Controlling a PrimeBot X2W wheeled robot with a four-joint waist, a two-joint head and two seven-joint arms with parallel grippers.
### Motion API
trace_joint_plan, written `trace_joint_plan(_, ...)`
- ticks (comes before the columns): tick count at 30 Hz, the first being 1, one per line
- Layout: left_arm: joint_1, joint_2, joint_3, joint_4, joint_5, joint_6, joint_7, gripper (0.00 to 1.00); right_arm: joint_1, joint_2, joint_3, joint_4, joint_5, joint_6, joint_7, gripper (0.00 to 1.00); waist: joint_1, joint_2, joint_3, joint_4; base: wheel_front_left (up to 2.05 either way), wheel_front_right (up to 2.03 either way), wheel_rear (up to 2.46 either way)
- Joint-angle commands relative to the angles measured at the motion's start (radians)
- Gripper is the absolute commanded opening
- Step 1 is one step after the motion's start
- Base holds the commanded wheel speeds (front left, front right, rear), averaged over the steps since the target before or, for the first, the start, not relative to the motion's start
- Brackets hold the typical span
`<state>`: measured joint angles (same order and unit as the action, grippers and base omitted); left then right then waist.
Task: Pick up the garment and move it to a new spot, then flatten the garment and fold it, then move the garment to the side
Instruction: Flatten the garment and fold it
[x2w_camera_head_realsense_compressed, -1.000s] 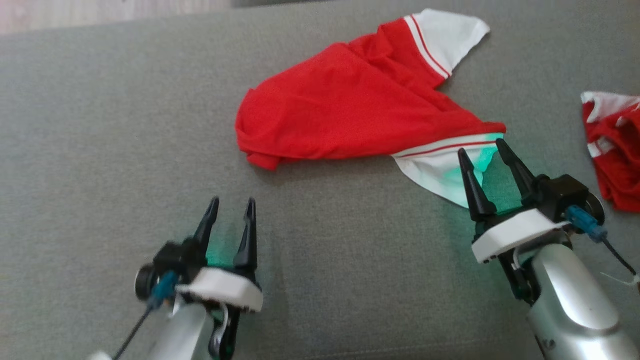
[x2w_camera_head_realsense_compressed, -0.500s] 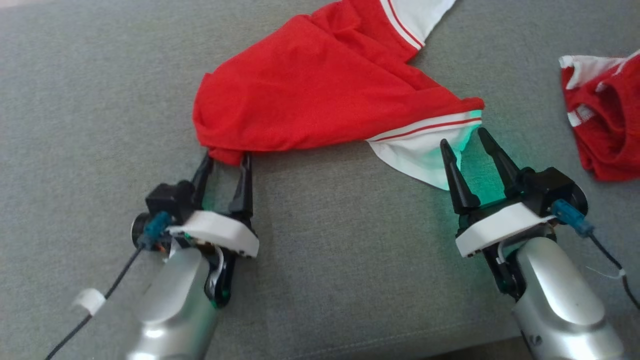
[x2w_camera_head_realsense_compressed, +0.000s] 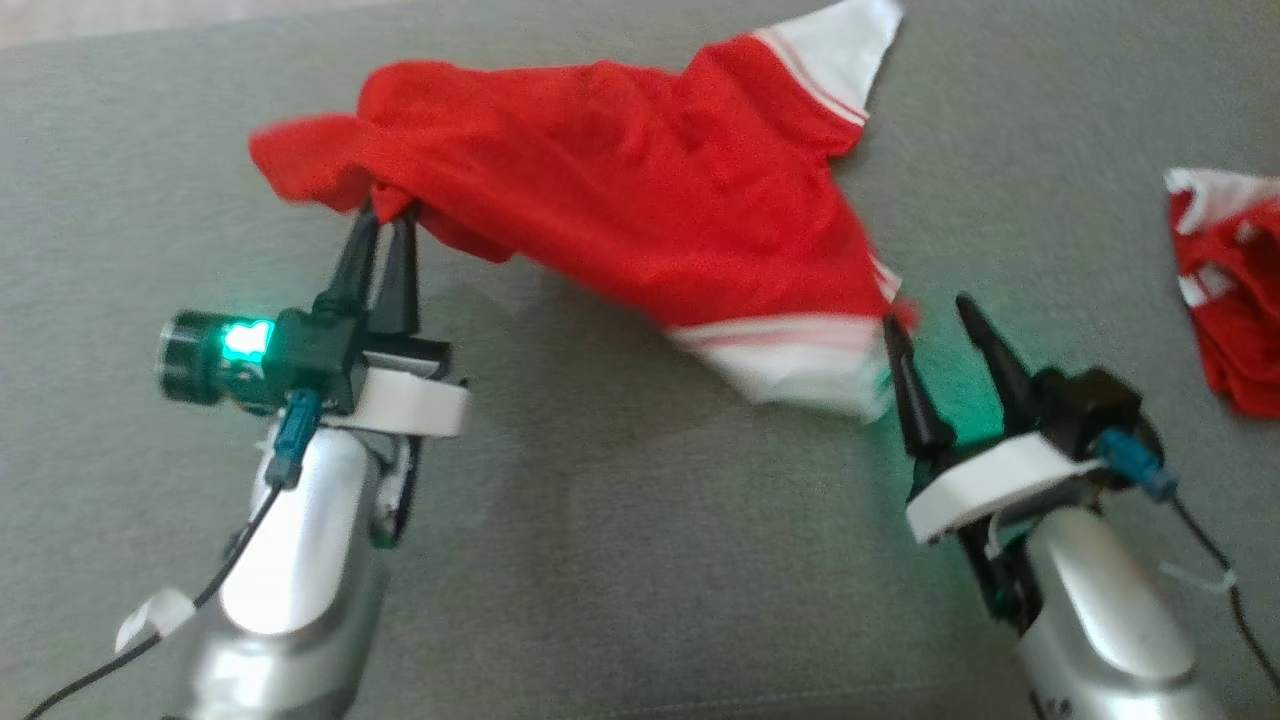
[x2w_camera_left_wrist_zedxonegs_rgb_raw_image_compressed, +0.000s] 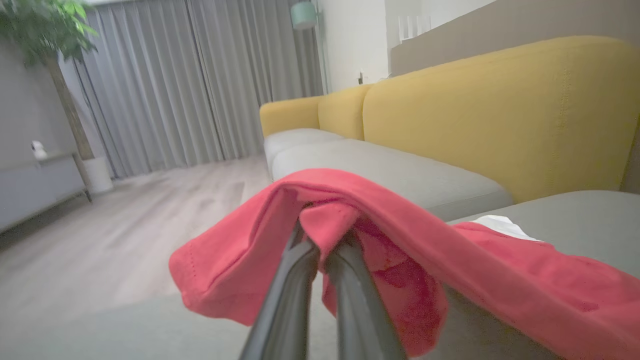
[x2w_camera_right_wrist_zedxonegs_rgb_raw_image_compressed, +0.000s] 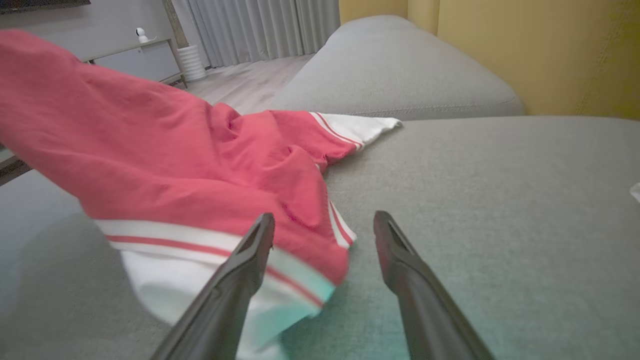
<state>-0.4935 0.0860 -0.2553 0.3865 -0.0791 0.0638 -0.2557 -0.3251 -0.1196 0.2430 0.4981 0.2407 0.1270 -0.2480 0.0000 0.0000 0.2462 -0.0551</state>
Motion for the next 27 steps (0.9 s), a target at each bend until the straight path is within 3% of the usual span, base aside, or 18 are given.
trace_joint_plan(1, -0.008, 0.044, 0.029, -0.053, 0.034, 0.014, -0.006, 0.39, 0.015, 0.014, 0.018, -0.017, 0.009, 0.004, -0.014, 1.00, 0.0000, 0.0000, -0.034, 0.036, 0.00, 0.00, 0.00)
trace_joint_plan(2, -0.003, 0.061, 0.023, -0.067, 0.061, 0.022, -0.006, 1.00, 0.021, 0.018, 0.020, -0.009, 0.013, 0.004, -0.014, 1.00, 0.0000, 0.0000, -0.041, 0.042, 0.00, 0.00, 0.00)
trace_joint_plan(5, 0.033, 0.107, 0.011, -0.028, 0.103, 0.043, -0.006, 1.00, 0.032, 0.030, 0.034, 0.013, 0.023, 0.004, -0.014, 1.00, 0.0000, 0.0000, -0.058, 0.047, 0.00, 0.00, 0.00)
trace_joint_plan(8, 0.097, 0.114, 0.018, 0.068, 0.083, 0.054, -0.006, 1.00, 0.040, 0.040, 0.042, 0.025, 0.033, 0.004, -0.014, 1.00, 0.0000, 0.0000, -0.069, 0.043, 0.00, 0.00, 0.00)
trace_joint_plan(13, 0.210, 0.067, 0.065, 0.163, 0.008, 0.063, -0.006, 1.00, 0.056, 0.050, 0.066, 0.037, 0.038, 0.004, -0.014, 1.00, 0.0000, 0.0000, -0.080, 0.040, 0.00, 0.00, 0.00)
trace_joint_plan(27, 0.316, -0.021, 0.093, 0.102, -0.016, 0.032, -0.006, 1.00, 0.116, 0.052, 0.131, 0.128, 0.087, 0.004, -0.014, 1.00, 0.0000, 0.0000, -0.105, 0.076, 0.00, 0.00, 0.00)
